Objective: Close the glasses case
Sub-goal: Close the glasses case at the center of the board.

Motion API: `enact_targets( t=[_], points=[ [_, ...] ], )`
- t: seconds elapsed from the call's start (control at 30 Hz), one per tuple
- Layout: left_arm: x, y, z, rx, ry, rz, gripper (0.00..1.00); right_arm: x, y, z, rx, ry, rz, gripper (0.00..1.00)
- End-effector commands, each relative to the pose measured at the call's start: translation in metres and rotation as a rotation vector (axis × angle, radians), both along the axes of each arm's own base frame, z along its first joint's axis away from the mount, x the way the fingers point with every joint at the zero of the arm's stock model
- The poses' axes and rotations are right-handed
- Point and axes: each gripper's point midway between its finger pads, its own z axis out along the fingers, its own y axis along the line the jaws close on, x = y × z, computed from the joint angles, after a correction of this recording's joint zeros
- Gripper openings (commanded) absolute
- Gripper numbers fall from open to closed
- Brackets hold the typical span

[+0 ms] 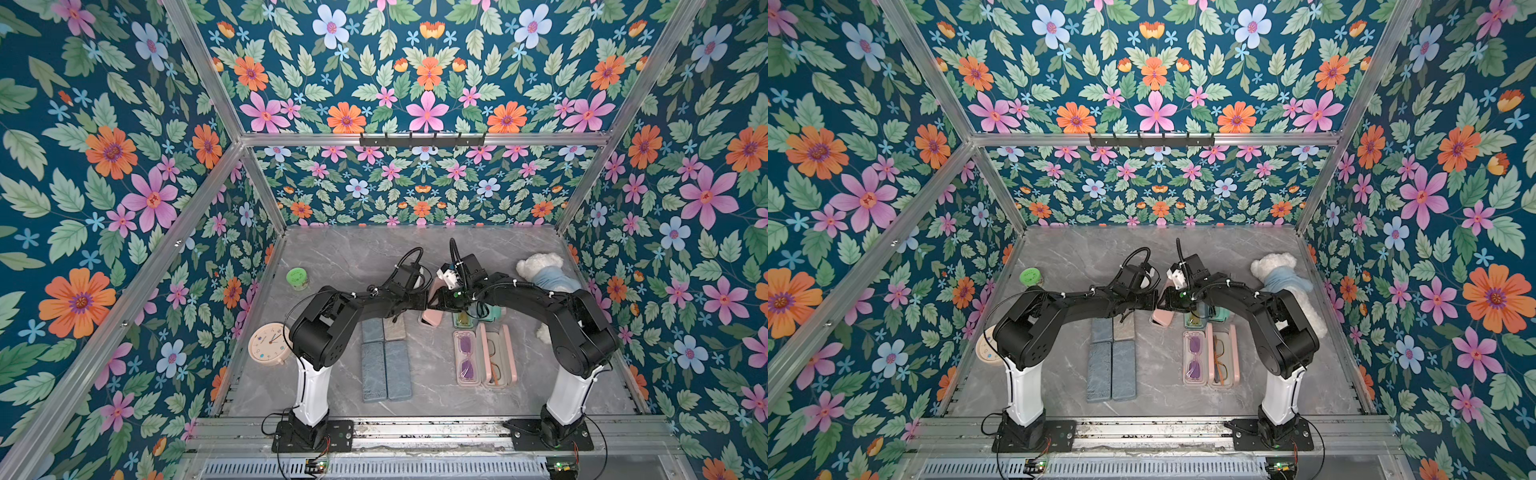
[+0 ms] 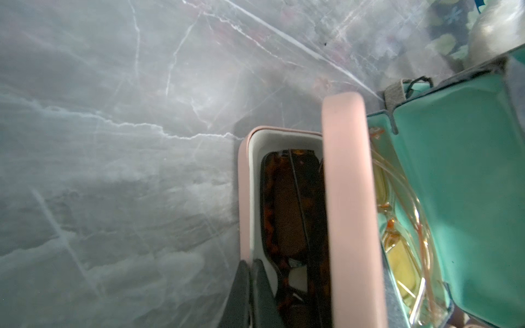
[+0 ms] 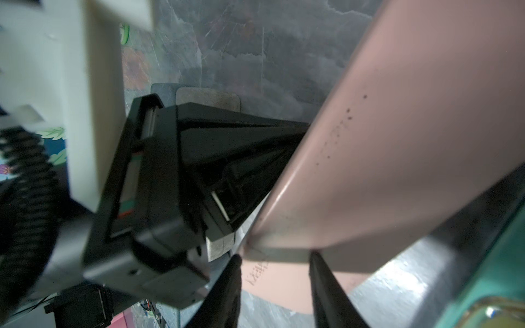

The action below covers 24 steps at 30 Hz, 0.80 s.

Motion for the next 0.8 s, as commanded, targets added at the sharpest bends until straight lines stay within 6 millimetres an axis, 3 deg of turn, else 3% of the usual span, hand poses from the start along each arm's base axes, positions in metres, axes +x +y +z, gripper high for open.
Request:
enact_targets(
  t=[0.0,0.77],
  points=[
    [-0.0073,0.0061,-0.0088,0.028,0.041,-0.001,0.05,-0.0053,-0.0021,-0.0078,-0.026,0.022,0.008,0.42],
    [-0.0083,0.0073,-0.0075,0.026,0.038,0.001,0.05,-0.0057,-0.0027,-0.0106,-0.033,0.028,0.009,0.42]
  ],
)
